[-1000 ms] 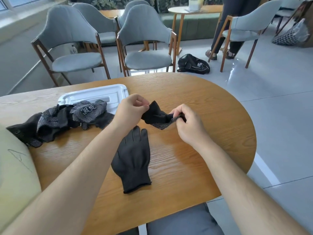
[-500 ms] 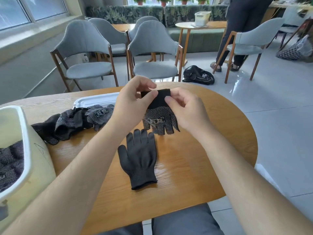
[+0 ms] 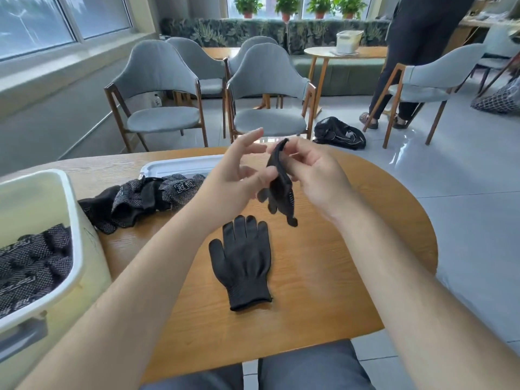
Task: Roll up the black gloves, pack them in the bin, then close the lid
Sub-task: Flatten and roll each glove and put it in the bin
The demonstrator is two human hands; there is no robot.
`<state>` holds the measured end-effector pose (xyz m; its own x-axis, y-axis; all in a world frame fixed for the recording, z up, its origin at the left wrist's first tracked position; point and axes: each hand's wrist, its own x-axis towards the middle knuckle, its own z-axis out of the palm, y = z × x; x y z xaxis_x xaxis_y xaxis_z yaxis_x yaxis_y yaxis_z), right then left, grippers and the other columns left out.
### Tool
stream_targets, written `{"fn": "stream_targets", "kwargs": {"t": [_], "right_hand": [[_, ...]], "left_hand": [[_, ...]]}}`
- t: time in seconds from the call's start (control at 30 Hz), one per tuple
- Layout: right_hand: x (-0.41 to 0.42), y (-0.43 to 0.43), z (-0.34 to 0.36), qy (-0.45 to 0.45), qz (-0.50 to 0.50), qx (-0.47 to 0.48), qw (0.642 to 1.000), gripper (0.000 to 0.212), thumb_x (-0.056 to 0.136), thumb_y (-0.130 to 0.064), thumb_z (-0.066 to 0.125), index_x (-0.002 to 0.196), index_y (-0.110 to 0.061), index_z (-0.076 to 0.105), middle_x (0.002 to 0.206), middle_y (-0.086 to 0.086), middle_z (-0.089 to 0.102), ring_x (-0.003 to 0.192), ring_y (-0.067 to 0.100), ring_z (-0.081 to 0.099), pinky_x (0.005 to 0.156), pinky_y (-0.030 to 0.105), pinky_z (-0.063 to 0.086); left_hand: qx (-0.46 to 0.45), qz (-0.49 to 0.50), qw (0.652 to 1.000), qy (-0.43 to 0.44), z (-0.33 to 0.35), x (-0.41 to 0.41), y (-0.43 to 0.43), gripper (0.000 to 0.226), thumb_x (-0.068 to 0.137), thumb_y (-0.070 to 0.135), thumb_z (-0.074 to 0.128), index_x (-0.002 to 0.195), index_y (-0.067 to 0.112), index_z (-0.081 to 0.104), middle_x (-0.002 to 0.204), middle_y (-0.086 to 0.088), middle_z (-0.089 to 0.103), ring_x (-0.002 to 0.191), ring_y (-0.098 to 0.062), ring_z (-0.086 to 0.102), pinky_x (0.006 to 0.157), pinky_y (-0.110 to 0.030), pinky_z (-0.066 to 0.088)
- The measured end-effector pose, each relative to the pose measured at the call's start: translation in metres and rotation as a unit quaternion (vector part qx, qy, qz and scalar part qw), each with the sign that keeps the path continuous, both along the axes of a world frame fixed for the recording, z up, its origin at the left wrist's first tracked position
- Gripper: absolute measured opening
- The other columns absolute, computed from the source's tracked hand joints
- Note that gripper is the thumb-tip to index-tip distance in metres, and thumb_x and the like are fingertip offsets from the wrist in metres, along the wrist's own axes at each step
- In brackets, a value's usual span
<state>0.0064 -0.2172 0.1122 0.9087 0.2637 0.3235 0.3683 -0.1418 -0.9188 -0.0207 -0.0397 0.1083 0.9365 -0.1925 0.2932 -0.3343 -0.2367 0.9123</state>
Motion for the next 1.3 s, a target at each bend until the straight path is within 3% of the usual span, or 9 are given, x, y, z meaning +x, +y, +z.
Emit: {"fn": "stream_targets", "kwargs": {"t": [0.13,0.3,0.5,0.63,0.73,0.9,1.0,1.17,1.3], "right_hand": [[-0.001,0.008,-0.008,-0.023,0.017,-0.010,1.000,0.015,0.102,-0.029,0.061,0.113,-0.033,0.071,0.098,0.018,0.064,0.089,0.027,0.067,0.074,0.042,0.059],[-0.006,-0.002,-0.009,0.024,0.080,-0.016,0.996,0.040,0.094,-0.052,0.060,0.123,-0.024,0.061,0.102,-0.008,0.068,0.096,0.012,0.067,0.086,0.031,0.055],[-0.008,0.011,-0.019,-0.029,0.063,-0.096,0.993,0.008,0.097,-0.019,0.070,0.104,-0.022,0.071,0.096,-0.001,0.074,0.095,0.018,0.069,0.092,0.037,0.056],[-0.015,0.016,-0.019,0.006,0.111,-0.081,0.990,0.026,0.093,-0.026,0.075,0.117,-0.026,0.066,0.101,-0.001,0.067,0.088,0.019,0.066,0.088,0.035,0.058],[-0.017,0.024,-0.021,-0.019,0.093,-0.090,0.991,0.010,0.096,-0.028,0.070,0.106,-0.027,0.074,0.101,0.002,0.072,0.092,0.028,0.069,0.088,0.047,0.059],[-0.019,0.016,-0.010,0.009,0.109,-0.036,0.993,0.012,0.098,-0.005,0.064,0.090,-0.011,0.069,0.057,-0.018,0.062,0.051,-0.003,0.057,0.053,0.009,0.042],[-0.017,0.017,-0.007,0.017,0.090,-0.037,0.995,0.012,0.098,-0.006,0.064,0.087,-0.007,0.067,0.048,-0.018,0.056,0.044,-0.002,0.053,0.050,0.007,0.039],[0.000,0.022,-0.012,0.069,0.049,-0.119,0.989,0.014,0.098,-0.022,0.067,0.090,-0.011,0.071,0.053,-0.006,0.057,0.046,0.008,0.049,0.056,0.021,0.043],[0.020,0.031,-0.003,0.057,0.027,-0.142,0.988,0.007,0.100,-0.027,0.066,0.100,-0.020,0.069,0.073,-0.001,0.075,0.057,0.015,0.067,0.063,0.024,0.051]], "left_hand": [[-0.054,0.007,0.998,0.012,-0.003,-0.007,0.002,0.035,0.095,0.008,0.067,0.129,0.012,0.059,0.094,-0.004,0.067,0.064,-0.007,0.056,0.058,-0.019,0.045],[-0.085,0.110,0.990,0.030,-0.013,-0.021,0.019,0.010,0.094,0.015,0.071,0.095,0.014,0.061,0.064,0.013,0.056,0.051,-0.009,0.048,0.051,-0.019,0.040],[-0.100,0.115,0.987,0.057,-0.017,-0.037,0.036,0.010,0.093,0.015,0.072,0.096,0.014,0.062,0.075,0.013,0.063,0.056,-0.009,0.049,0.052,-0.017,0.037],[-0.053,0.107,0.992,0.044,-0.017,-0.043,0.044,0.019,0.093,0.016,0.072,0.087,0.013,0.054,0.058,0.014,0.050,0.045,-0.015,0.039,0.048,-0.021,0.032],[-0.016,0.109,0.993,0.034,-0.016,-0.046,0.044,0.019,0.093,0.018,0.072,0.091,0.011,0.055,0.058,0.013,0.055,0.042,-0.017,0.040,0.046,-0.022,0.034],[-0.060,0.090,0.994,0.022,-0.010,-0.049,0.049,0.030,0.090,0.025,0.074,0.097,0.000,0.059,0.087,-0.020,0.068,0.060,-0.023,0.066,0.053,-0.026,0.050],[-0.010,0.122,0.992,0.017,-0.013,-0.045,0.050,0.023,0.090,0.034,0.073,0.085,0.012,0.065,0.075,-0.009,0.057,0.067,-0.011,0.056,0.062,-0.023,0.046],[0.109,0.206,0.972,0.017,-0.018,-0.025,0.047,0.021,0.094,0.034,0.070,0.076,0.034,0.060,0.058,0.014,0.051,0.049,-0.001,0.048,0.050,-0.011,0.036],[0.116,0.257,0.959,-0.011,-0.010,0.001,0.045,0.011,0.094,0.034,0.070,0.088,0.030,0.062,0.068,0.010,0.062,0.056,-0.007,0.057,0.058,-0.028,0.047]]}}
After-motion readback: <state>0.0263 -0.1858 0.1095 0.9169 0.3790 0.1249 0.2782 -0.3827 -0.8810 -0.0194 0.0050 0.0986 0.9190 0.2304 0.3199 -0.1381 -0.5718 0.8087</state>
